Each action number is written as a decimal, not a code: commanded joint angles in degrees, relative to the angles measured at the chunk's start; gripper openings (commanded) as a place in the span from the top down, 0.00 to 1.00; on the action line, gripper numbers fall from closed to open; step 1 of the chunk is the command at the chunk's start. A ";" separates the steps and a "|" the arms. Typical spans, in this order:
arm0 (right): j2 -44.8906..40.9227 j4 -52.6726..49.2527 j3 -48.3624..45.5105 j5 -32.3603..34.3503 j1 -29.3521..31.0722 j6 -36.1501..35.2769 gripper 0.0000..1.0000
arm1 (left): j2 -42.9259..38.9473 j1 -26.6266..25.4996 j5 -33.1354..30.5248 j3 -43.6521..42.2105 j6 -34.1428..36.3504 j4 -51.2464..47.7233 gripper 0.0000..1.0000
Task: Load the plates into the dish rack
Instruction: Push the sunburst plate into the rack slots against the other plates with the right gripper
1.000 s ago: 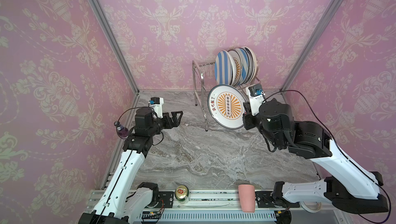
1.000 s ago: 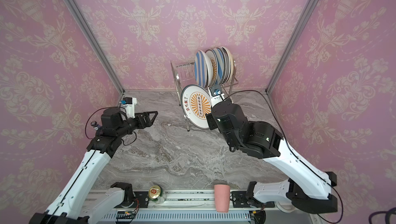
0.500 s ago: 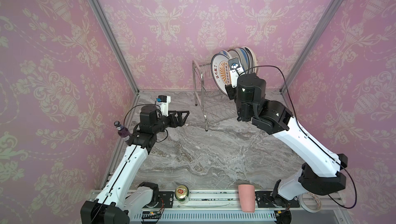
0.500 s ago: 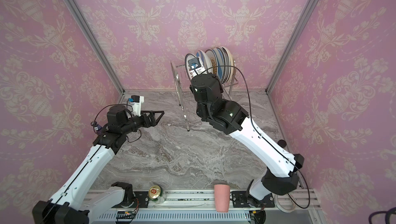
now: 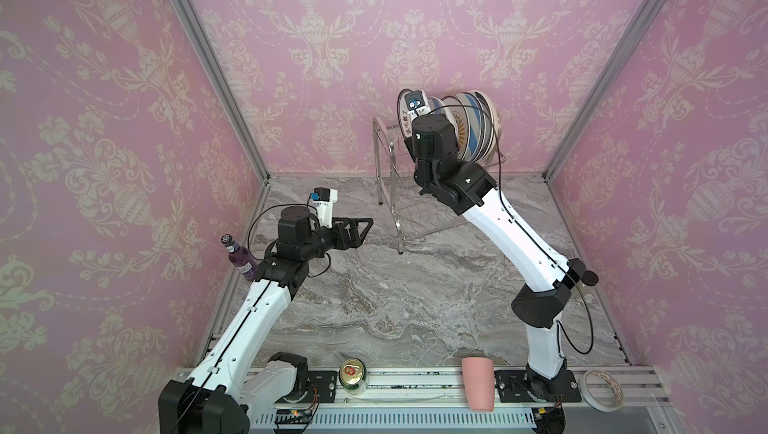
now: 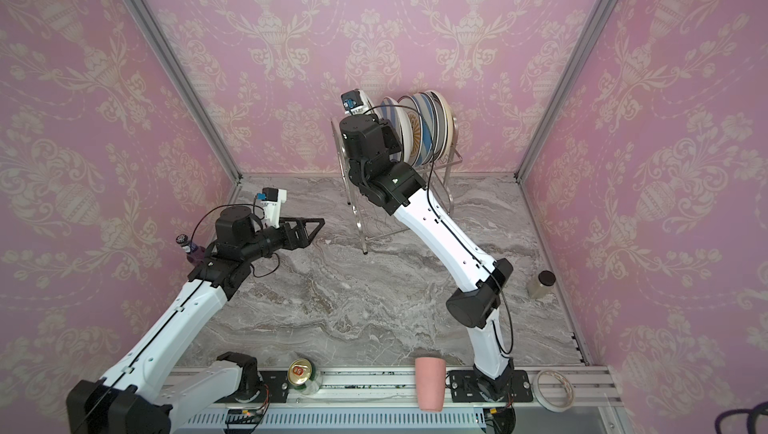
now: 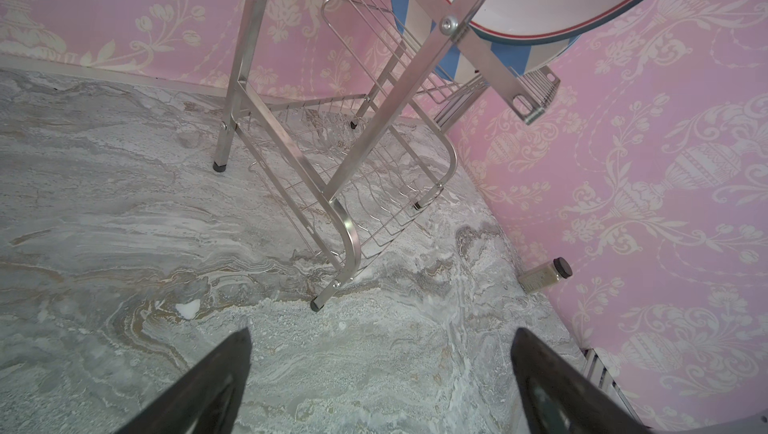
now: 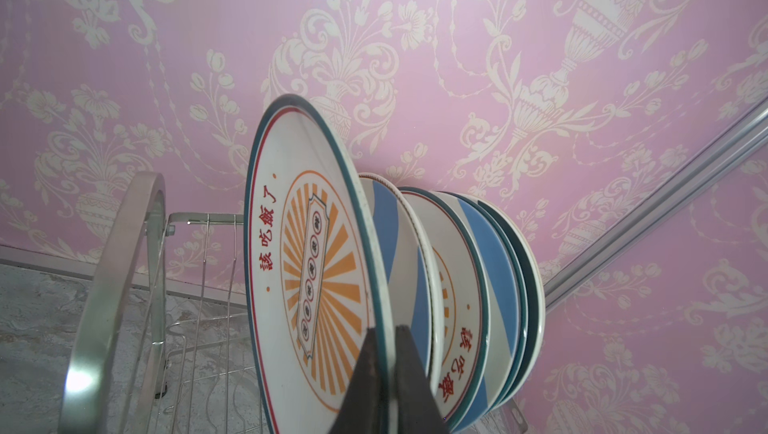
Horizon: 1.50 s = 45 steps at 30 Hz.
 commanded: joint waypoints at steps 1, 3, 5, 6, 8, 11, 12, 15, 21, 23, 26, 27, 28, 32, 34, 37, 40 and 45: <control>-0.64 2.17 2.29 -0.15 -1.32 2.14 1.00 | -0.20 -0.36 1.61 -0.43 -0.50 0.84 0.01; -0.57 2.54 1.66 0.20 -1.93 2.15 1.00 | -0.39 -0.36 1.28 -0.48 -0.25 0.44 0.01; -0.69 2.83 0.81 -0.16 -2.45 2.65 1.00 | -0.71 -0.36 0.93 -0.56 0.20 -0.09 0.01; -0.78 3.18 0.31 -0.30 -2.72 2.98 1.00 | -0.77 -0.36 0.68 -0.60 0.46 -0.56 0.01; -0.81 3.54 -0.34 -1.05 -3.21 3.72 1.00 | -0.84 -0.36 0.58 -0.52 0.93 -1.29 0.01; 0.01 3.65 -0.30 -1.24 -3.46 4.25 1.00 | -1.07 -0.37 0.47 -0.26 1.29 -2.12 0.01; 0.24 3.61 -0.23 -1.26 -3.56 4.39 1.00 | -1.16 -0.36 0.40 -0.26 1.51 -2.36 0.01; 0.70 3.58 -0.23 -0.60 -3.57 5.13 1.00 | -1.74 -0.36 -0.05 -0.30 2.04 -2.83 0.01; 1.14 4.35 -0.27 0.33 -3.56 4.66 1.00 | -1.89 -0.38 -0.45 -0.30 2.56 -3.74 0.01; 1.32 4.27 -0.27 0.42 -3.55 4.86 1.00 | -1.98 -0.36 -0.68 -0.39 2.54 -3.65 0.01; 1.91 3.89 -0.26 0.44 -3.50 5.42 1.00 | -1.96 -0.37 -0.77 -0.63 2.62 -3.46 0.01; 2.14 3.68 -0.20 0.61 -3.49 5.74 1.00 | -1.89 -0.40 -0.69 -0.59 2.60 -3.46 0.01; 2.26 3.66 -0.22 0.71 -3.48 5.84 1.00 | -1.89 -0.37 -0.68 -0.65 2.67 -3.46 0.01; 3.04 4.08 -0.25 2.32 -3.15 5.31 1.00 | -2.12 -0.36 -0.50 -0.50 2.63 -3.75 0.01; 3.31 4.93 -0.40 2.79 -2.86 4.58 1.00 | -2.28 -0.36 -0.41 -0.35 2.73 -3.98 0.01; 4.02 7.06 -0.48 4.07 -2.34 2.42 1.00 | -2.52 -0.36 -0.41 -0.26 2.82 -4.15 0.01; 4.24 8.66 -0.84 4.81 -1.85 0.81 1.00 | -2.50 -0.36 -0.31 -0.29 2.97 -4.40 0.01; 3.92 10.93 -3.31 5.65 -1.53 -1.01 1.00 | -2.49 -0.38 -0.41 -0.47 3.07 -4.28 0.01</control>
